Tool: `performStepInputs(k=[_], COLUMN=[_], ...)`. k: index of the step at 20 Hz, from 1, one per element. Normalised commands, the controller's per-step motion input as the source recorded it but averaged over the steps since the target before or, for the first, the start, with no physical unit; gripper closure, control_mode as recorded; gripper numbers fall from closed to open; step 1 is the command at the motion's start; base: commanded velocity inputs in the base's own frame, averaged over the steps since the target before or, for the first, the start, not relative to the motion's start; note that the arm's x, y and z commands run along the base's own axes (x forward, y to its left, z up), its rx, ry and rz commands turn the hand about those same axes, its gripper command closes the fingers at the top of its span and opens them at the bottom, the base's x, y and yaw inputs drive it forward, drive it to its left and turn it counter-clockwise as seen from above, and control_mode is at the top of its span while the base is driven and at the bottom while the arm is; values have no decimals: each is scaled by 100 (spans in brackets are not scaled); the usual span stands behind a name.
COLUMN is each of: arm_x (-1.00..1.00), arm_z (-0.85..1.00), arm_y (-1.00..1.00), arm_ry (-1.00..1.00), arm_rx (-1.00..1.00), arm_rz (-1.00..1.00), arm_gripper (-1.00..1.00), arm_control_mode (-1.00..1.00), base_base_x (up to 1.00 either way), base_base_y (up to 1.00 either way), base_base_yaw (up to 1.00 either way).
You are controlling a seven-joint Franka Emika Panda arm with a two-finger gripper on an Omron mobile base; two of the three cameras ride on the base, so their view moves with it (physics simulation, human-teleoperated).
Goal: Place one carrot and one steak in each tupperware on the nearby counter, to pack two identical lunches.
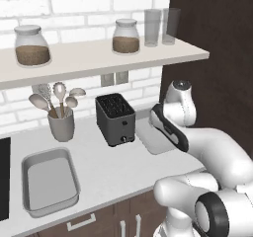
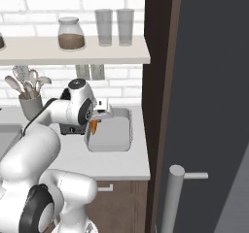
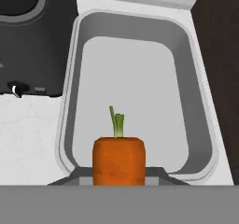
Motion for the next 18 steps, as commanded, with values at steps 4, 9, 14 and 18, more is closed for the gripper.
performStepInputs(k=[4,9,14,18], arm_x=[0,0,0,4], arm_z=[-9,-17,-3,-2], arm_y=[-6,-3,-11,-23], arm_ry=[4,11,7,0], arm_rx=[0,0,0,0], arm_rz=[0,0,0,0], arm_gripper=[100,100,100,100], arm_control_mode=[-100,-100,-100,-100], base_base_x=[0,0,0,0], base_base_y=[0,0,0,0], base_base_yaw=[0,0,0,0])
